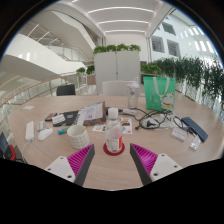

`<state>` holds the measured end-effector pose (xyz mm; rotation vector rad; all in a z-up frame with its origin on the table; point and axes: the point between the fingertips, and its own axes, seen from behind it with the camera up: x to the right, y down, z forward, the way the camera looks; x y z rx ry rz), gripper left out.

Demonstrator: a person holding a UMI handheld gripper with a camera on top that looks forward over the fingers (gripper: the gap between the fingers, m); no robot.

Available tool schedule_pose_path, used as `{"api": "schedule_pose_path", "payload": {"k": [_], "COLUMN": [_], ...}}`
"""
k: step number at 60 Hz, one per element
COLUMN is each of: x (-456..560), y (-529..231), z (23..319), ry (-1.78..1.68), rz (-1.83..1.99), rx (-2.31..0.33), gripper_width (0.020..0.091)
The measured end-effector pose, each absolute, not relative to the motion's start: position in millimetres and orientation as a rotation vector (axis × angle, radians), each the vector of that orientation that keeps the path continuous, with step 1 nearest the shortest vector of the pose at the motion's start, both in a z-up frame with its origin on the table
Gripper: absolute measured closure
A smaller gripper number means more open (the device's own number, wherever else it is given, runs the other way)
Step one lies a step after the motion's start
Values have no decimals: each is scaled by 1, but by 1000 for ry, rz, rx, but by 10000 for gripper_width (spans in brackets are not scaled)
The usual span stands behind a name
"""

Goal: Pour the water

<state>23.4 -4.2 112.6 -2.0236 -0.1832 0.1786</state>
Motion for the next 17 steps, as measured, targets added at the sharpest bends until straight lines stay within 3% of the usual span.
{"api": "schedule_pose_path", "payload": {"k": [17], "x": [4], "y": [-131], "z": [226], "ry": [-143], "rz": [84], "rx": [-1982], "gripper_width": [307]}}
